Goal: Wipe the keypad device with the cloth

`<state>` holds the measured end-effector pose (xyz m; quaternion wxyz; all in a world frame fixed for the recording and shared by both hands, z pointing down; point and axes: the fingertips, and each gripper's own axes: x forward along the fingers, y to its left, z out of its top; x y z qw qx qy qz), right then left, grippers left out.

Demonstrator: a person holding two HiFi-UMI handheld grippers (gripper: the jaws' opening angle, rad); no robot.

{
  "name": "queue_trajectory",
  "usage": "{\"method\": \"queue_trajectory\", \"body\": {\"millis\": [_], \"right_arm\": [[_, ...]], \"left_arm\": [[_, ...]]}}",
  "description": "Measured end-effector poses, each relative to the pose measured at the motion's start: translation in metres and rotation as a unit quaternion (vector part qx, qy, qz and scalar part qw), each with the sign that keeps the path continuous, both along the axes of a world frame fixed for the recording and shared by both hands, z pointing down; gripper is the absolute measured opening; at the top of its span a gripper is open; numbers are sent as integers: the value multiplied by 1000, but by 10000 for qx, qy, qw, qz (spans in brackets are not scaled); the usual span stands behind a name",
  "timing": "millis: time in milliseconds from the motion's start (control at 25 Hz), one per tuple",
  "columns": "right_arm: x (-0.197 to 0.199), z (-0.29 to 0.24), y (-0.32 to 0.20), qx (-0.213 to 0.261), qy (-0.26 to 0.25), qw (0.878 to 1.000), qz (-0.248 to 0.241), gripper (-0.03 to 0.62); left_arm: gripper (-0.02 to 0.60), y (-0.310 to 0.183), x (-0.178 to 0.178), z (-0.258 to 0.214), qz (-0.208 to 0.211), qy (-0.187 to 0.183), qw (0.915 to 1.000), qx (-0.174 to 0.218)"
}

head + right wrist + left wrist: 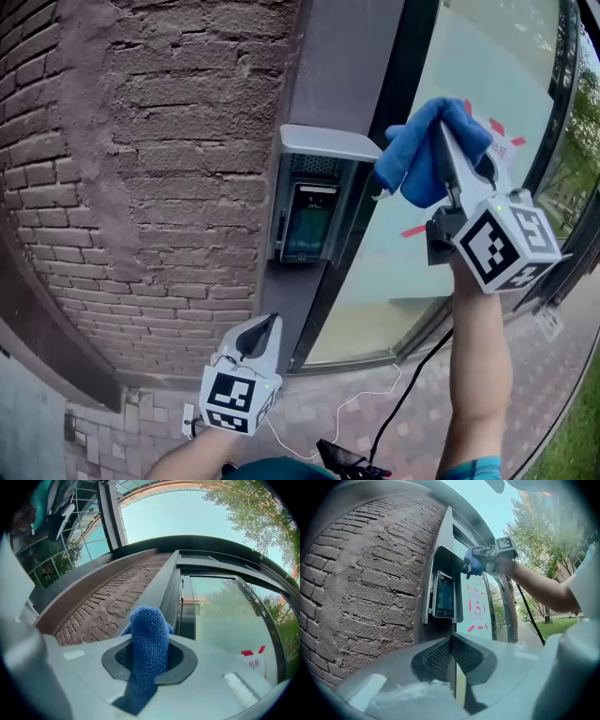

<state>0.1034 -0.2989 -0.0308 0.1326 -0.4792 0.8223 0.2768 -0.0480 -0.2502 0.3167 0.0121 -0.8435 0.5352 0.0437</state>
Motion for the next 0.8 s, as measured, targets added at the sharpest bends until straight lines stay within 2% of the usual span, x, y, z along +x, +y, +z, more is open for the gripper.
{"method": "queue_trajectory", "body": {"millis": [120,240,360,480,560,640,800], "right_arm": [[-26,-32,10,184,186,9995,-179,66],[-72,-42,19,205,620,9965,-517,66],[-126,-32,19,223,1493,9862,-674,66],[-162,-4,7,162,2472,9674,-520,66],[-168,8,0,244,2873,9571,-279,66],[-164,16,-6,299,3046,9520,-106,66],[-135,24,-15,185,2946,9554,68,64]], "left_arm": [[-8,3,-7,-4,-53,-21,10000,51],[-8,6,-14,-7,-127,8,9999,95],[-8,9,-20,-13,-200,18,9997,132],[-8,11,-23,-16,-240,-21,9996,162],[-8,12,-25,-17,-256,-47,9995,171],[-8,12,-29,-16,-292,-46,9994,158],[-8,5,-31,-14,-290,3,9995,123]]}}
